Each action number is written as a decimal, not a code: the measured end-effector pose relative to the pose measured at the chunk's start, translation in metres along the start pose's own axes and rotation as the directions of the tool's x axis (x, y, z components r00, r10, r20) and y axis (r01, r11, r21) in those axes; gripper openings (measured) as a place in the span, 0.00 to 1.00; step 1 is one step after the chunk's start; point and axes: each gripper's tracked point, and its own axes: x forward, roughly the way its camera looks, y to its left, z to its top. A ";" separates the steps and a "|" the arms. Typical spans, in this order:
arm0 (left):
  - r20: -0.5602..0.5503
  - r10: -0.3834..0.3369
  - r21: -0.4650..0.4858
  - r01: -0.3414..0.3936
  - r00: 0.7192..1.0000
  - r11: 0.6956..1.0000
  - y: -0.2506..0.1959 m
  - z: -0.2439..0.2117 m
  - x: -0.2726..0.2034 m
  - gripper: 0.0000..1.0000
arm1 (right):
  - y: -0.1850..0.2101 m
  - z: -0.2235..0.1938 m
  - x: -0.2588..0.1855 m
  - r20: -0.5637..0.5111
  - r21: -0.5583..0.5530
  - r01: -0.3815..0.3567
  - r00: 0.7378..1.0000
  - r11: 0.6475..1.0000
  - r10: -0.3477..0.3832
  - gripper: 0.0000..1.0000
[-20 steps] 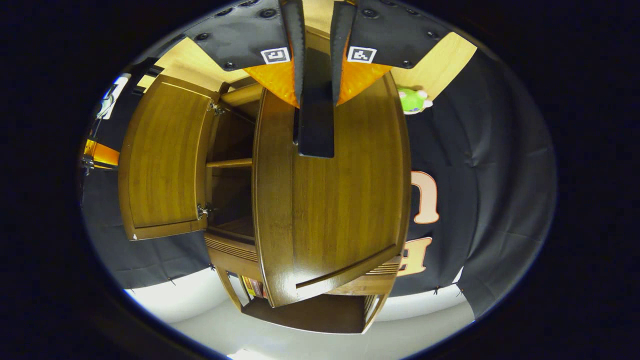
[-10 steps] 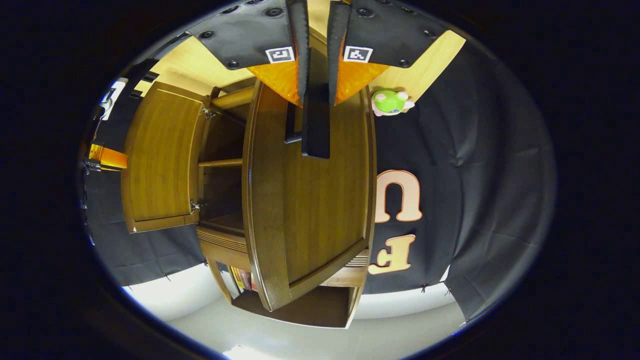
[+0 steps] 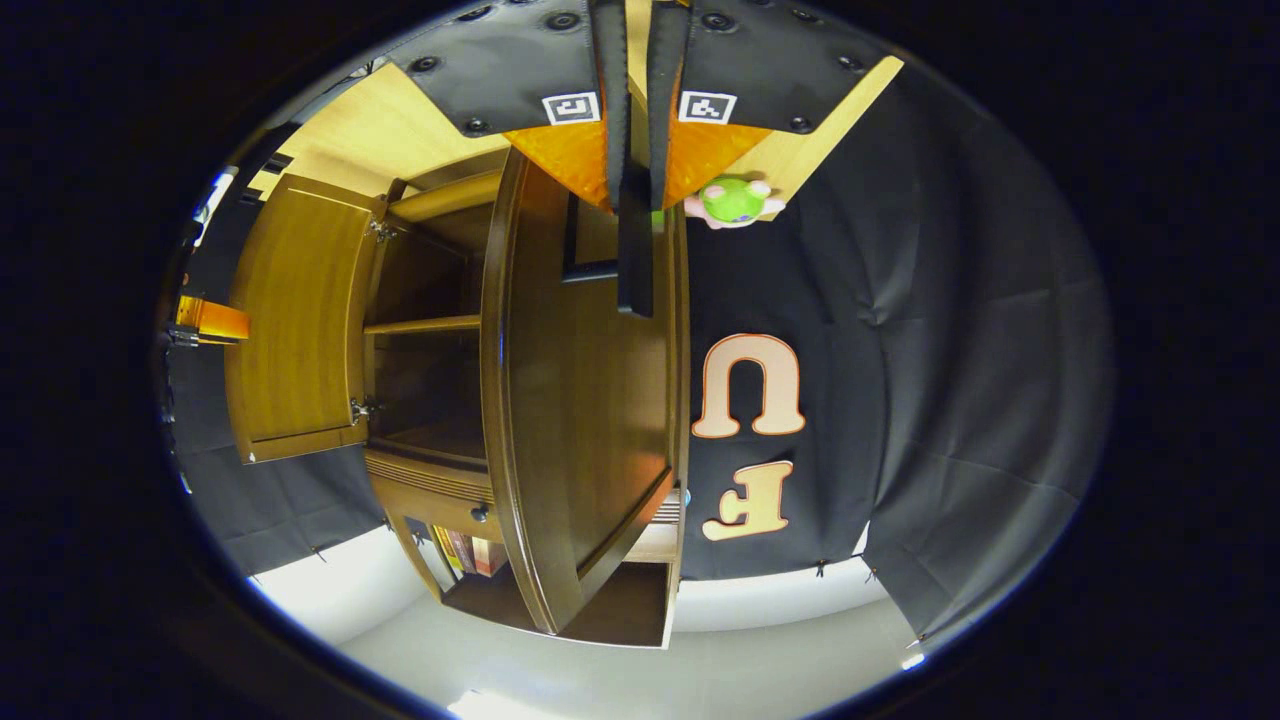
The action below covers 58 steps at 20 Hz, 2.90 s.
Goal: Open the right door of the double-door shoe cabinet with the right hand, and open the left door with the left hand.
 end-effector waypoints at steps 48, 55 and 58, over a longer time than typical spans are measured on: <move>0.076 0.063 -0.058 -0.058 0.995 0.997 -0.076 0.112 -0.001 0.69 | -0.017 0.036 0.025 0.004 0.022 -0.035 0.999 0.999 0.035 0.92; 0.068 0.069 -0.140 -0.059 0.995 0.988 -0.084 0.129 0.008 0.98 | -0.030 0.050 0.024 0.027 -0.004 -0.016 1.000 1.000 0.016 0.92; 0.103 0.083 -0.130 -0.069 0.991 0.989 -0.080 0.146 0.005 0.95 | -0.034 0.054 0.024 0.032 -0.008 -0.012 0.999 1.000 0.012 0.92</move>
